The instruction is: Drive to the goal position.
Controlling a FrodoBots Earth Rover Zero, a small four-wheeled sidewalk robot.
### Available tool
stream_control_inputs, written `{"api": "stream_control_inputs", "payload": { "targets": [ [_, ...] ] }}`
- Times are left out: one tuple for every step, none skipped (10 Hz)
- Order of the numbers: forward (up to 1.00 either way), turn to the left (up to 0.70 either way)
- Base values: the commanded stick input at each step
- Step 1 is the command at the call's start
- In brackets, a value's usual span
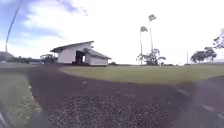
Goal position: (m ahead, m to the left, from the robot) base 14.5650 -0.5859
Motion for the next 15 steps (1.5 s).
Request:
{"api": "stream_control_inputs", "payload": {
  "targets": [
    [0.70,0.35],
    [0.70,0.35],
    [0.70,0.35],
    [0.70,0.35],
    [0.70,0.35],
    [0.70,0.35],
    [0.70,0.25],
    [0.70,0.08],
    [0.70,0.00],
    [0.70,0.00],
    [0.70,0.00],
    [0.70,0.00],
    [0.70,0.00],
    [0.70,0.00],
    [0.70,0.00]
  ]
}}
